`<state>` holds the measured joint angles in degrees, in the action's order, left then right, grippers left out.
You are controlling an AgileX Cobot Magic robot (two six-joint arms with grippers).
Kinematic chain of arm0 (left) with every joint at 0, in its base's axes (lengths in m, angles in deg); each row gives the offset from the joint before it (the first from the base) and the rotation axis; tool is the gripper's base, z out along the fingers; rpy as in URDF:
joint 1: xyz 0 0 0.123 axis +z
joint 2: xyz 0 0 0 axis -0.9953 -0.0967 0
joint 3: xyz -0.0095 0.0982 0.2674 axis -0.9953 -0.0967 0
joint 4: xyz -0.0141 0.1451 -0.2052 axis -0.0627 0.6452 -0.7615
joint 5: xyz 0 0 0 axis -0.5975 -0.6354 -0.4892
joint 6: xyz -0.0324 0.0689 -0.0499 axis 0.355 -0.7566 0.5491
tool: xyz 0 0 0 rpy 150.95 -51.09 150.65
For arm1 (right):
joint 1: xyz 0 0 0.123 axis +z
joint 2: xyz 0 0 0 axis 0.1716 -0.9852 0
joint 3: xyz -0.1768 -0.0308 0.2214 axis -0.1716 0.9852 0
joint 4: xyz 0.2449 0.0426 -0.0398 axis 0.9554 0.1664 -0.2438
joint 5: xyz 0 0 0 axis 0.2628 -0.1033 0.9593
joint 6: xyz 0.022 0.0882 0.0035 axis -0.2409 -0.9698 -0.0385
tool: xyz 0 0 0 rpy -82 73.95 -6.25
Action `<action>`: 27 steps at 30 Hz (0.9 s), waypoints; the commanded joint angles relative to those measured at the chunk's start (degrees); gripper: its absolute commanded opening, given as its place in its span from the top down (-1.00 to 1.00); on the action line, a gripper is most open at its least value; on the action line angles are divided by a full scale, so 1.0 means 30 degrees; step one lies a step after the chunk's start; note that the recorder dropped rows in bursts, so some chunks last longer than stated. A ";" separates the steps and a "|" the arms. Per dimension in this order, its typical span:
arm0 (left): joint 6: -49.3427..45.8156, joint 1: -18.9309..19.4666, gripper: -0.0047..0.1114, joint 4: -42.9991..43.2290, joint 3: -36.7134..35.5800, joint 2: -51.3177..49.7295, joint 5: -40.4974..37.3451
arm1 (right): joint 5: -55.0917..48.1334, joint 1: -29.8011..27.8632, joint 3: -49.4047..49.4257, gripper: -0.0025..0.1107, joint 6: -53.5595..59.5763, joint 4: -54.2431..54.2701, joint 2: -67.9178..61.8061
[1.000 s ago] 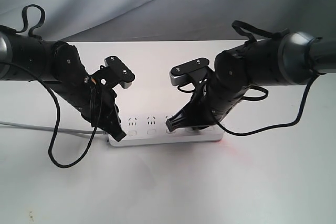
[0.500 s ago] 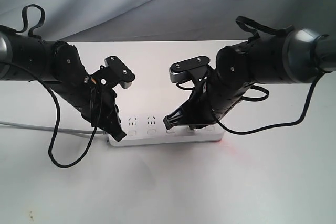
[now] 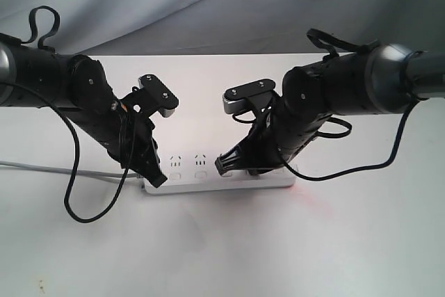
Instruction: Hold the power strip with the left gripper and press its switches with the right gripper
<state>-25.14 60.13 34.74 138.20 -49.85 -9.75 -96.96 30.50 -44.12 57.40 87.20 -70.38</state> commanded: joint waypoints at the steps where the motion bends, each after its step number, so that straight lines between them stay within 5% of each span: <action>1: 0.0050 -0.0115 0.92 0.0204 -0.0145 -0.0350 -0.0505 | -0.0262 -0.0101 0.0130 0.96 0.0145 -0.0064 -0.0960; 17: 0.0050 -0.0115 0.92 0.0204 -0.0145 -0.0350 -0.0505 | 0.1084 -0.0101 0.0130 0.96 0.0145 0.0225 0.1389; 27: 0.0050 -0.0115 0.92 0.0204 -0.0145 -0.0350 -0.0505 | 0.1124 -0.0101 0.0130 0.96 0.4378 0.5128 0.0717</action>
<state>-25.14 60.13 34.85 138.20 -49.85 -9.75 -93.73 30.50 -43.94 67.39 99.20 -67.50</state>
